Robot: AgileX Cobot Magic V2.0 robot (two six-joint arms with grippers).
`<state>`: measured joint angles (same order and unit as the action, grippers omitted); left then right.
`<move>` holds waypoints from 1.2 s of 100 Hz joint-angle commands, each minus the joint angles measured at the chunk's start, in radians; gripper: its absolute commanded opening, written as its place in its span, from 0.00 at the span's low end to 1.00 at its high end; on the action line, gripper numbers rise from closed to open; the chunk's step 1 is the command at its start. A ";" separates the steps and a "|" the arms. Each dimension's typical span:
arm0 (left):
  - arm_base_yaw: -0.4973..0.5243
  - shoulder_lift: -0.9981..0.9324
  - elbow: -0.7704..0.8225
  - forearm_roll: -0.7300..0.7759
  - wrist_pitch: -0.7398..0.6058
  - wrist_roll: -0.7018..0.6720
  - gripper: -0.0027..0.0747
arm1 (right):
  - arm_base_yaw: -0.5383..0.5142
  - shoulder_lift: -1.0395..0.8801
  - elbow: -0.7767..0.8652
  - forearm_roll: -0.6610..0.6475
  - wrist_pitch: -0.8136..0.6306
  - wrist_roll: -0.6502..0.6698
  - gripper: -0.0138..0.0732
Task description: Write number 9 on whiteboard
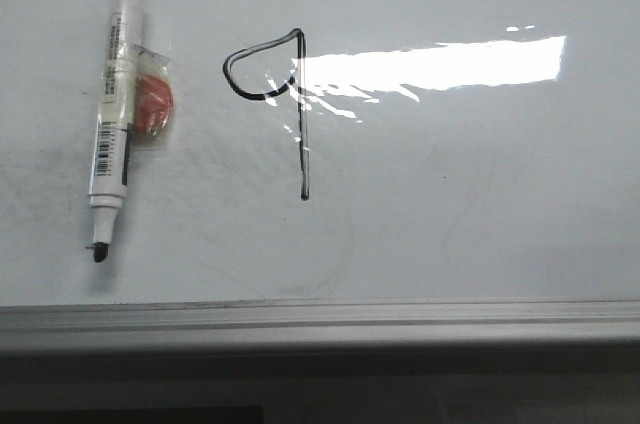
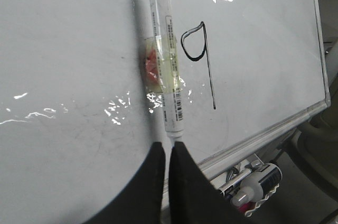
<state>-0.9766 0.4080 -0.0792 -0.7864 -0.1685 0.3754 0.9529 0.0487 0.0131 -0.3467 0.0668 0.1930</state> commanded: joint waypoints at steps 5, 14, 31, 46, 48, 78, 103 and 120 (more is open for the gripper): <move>0.006 0.004 -0.012 0.015 -0.112 0.003 0.01 | -0.006 0.010 0.009 -0.016 -0.061 -0.002 0.09; 0.046 -0.003 0.018 0.128 -0.224 -0.002 0.01 | -0.006 0.010 0.009 -0.016 -0.061 -0.002 0.09; 0.237 -0.098 0.099 0.357 -0.300 -0.012 0.01 | -0.006 0.010 0.009 -0.016 -0.061 -0.002 0.09; 0.478 -0.224 0.112 0.514 -0.088 -0.188 0.01 | -0.006 0.010 0.009 -0.016 -0.061 -0.002 0.09; 0.511 -0.241 0.112 0.528 -0.061 -0.220 0.01 | -0.006 0.010 0.009 -0.016 -0.061 -0.002 0.09; 0.941 -0.415 0.112 0.727 0.101 -0.324 0.01 | -0.006 0.010 0.009 -0.016 -0.061 -0.002 0.09; 1.038 -0.440 0.114 0.724 0.416 -0.402 0.01 | -0.006 0.010 0.009 -0.016 -0.061 -0.002 0.09; 1.034 -0.440 0.114 0.726 0.461 -0.402 0.01 | -0.006 0.010 0.009 -0.016 -0.061 -0.002 0.09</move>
<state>0.0580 -0.0038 -0.0066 -0.0611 0.3304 -0.0124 0.9529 0.0487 0.0131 -0.3467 0.0733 0.1930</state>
